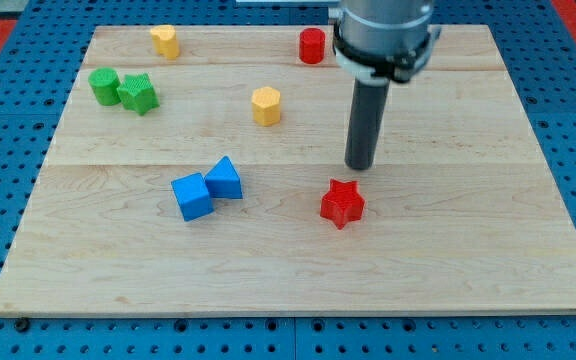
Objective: Push the red star parallel to the blue blocks
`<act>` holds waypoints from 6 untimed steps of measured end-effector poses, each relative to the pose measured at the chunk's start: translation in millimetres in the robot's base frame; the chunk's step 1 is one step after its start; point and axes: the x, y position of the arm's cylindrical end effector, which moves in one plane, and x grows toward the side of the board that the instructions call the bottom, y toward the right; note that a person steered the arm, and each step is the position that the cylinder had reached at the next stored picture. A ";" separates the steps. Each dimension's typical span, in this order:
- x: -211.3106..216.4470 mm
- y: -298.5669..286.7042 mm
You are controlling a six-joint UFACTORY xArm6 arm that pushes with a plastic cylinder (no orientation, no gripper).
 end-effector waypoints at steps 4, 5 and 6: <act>53.8 -35.5; -7.7 22.5; -77.8 41.2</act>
